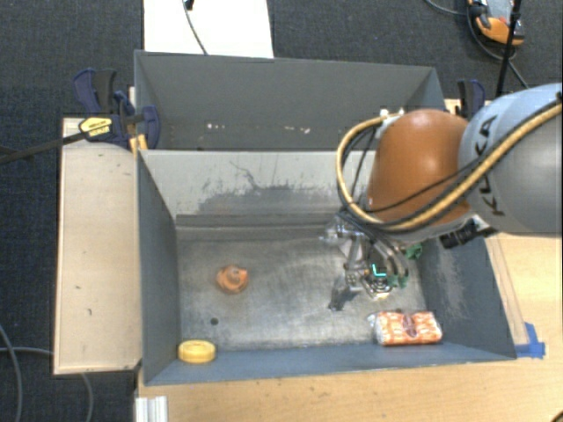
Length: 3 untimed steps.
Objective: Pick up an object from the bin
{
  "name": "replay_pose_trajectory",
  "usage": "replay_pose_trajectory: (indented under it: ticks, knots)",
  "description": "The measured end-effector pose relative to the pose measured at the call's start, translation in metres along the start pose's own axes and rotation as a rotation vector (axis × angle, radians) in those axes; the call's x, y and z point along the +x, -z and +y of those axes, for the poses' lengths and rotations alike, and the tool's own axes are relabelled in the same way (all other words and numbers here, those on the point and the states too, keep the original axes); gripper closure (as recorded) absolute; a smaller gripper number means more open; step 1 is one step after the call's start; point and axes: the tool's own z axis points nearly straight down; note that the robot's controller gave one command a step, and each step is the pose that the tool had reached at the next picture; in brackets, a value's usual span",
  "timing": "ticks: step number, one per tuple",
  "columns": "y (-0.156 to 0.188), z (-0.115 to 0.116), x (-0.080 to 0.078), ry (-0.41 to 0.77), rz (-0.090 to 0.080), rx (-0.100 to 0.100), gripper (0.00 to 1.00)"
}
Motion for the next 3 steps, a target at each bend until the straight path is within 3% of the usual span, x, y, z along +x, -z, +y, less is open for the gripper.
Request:
replay_pose_trajectory:
  ticks: [1,2,3]
  knots:
    - [0.004,0.000,-0.002,-0.001,-0.008,0.000,0.00]
    - [-0.046,0.025,-0.039,0.019,-0.019,-0.001,0.00]
    - [-0.099,0.014,-0.040,-0.056,-0.009,-0.001,0.00]
